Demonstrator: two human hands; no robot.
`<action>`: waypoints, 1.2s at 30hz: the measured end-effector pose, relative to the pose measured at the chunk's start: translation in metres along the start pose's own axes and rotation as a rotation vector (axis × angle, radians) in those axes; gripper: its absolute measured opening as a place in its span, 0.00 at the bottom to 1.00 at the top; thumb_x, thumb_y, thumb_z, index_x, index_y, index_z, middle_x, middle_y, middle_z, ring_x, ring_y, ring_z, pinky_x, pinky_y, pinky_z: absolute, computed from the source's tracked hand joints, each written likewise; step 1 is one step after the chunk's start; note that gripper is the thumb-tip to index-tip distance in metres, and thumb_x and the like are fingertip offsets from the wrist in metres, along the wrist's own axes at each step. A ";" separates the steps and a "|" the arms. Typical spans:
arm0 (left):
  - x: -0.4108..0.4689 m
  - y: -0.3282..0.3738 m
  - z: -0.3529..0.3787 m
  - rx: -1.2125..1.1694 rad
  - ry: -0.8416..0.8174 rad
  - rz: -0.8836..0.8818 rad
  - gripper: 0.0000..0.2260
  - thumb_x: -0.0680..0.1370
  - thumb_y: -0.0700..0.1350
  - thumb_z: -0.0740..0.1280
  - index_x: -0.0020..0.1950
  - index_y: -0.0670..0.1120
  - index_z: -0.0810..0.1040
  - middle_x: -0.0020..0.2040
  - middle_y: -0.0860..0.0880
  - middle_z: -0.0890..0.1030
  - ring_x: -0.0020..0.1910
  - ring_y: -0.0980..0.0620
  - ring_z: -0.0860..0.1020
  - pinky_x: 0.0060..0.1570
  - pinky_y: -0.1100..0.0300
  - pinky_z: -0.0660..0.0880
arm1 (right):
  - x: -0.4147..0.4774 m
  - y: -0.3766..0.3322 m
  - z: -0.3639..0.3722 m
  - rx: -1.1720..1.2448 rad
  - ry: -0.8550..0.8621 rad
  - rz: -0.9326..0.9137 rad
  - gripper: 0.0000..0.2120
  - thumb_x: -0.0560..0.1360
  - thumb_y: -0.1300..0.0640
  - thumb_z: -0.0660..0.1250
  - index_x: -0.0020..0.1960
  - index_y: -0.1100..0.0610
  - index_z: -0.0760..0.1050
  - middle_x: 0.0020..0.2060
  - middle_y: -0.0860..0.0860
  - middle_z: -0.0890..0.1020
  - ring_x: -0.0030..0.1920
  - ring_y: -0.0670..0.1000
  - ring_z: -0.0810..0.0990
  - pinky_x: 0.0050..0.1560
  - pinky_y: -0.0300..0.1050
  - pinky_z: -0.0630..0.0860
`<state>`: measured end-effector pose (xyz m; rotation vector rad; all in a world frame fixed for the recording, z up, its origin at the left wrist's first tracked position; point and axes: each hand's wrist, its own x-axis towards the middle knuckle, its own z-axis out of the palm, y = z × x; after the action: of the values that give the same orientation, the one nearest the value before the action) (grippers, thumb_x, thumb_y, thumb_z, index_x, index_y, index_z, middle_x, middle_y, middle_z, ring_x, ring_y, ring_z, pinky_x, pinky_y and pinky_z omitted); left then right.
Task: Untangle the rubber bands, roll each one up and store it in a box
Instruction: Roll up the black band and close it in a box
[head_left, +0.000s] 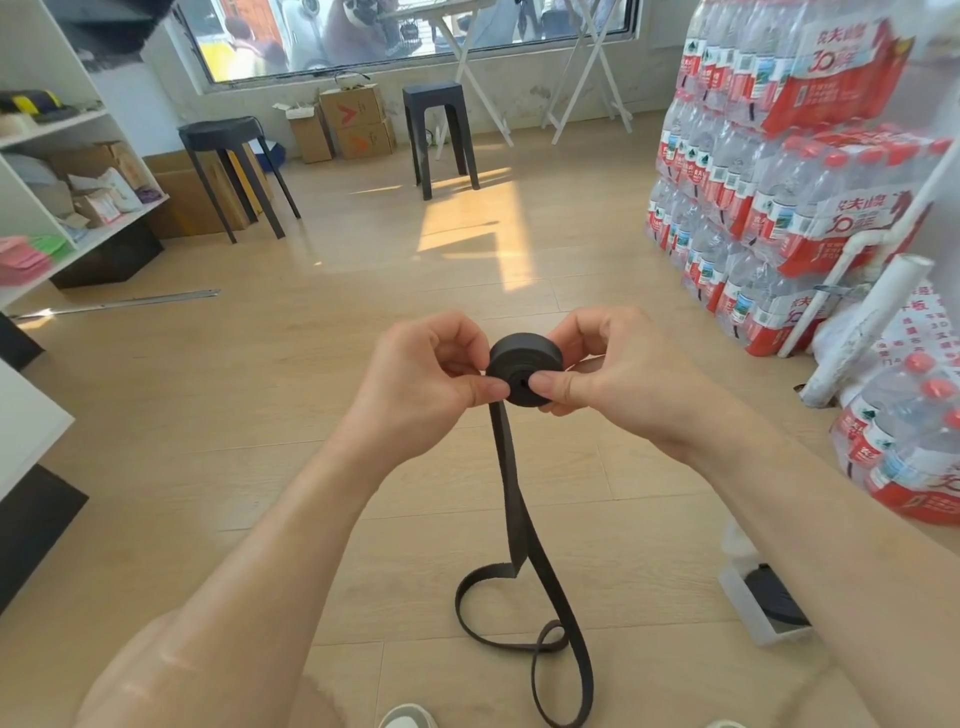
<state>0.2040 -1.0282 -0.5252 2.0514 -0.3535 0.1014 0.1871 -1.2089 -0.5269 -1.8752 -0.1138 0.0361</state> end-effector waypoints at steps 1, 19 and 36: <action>0.000 0.000 0.001 -0.009 0.008 0.000 0.12 0.66 0.30 0.75 0.36 0.42 0.74 0.37 0.39 0.83 0.33 0.50 0.79 0.39 0.57 0.79 | 0.000 0.000 0.000 0.014 -0.002 0.004 0.08 0.70 0.67 0.74 0.44 0.61 0.77 0.40 0.60 0.83 0.32 0.50 0.83 0.36 0.41 0.78; -0.004 -0.001 0.005 -0.107 0.028 -0.013 0.14 0.67 0.29 0.74 0.39 0.43 0.71 0.35 0.44 0.84 0.35 0.43 0.81 0.42 0.52 0.79 | 0.000 0.001 -0.001 0.395 -0.123 0.158 0.07 0.72 0.70 0.69 0.46 0.62 0.74 0.43 0.60 0.81 0.41 0.57 0.85 0.45 0.48 0.83; -0.005 -0.001 0.013 0.281 -0.055 0.060 0.16 0.64 0.35 0.77 0.36 0.53 0.74 0.31 0.54 0.79 0.30 0.57 0.75 0.39 0.56 0.78 | -0.002 -0.002 -0.007 -0.680 -0.075 -0.158 0.06 0.69 0.50 0.75 0.42 0.51 0.81 0.34 0.45 0.80 0.38 0.46 0.77 0.40 0.44 0.74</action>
<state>0.1982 -1.0380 -0.5338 2.3253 -0.4568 0.1377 0.1860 -1.2149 -0.5233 -2.5365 -0.3612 -0.0482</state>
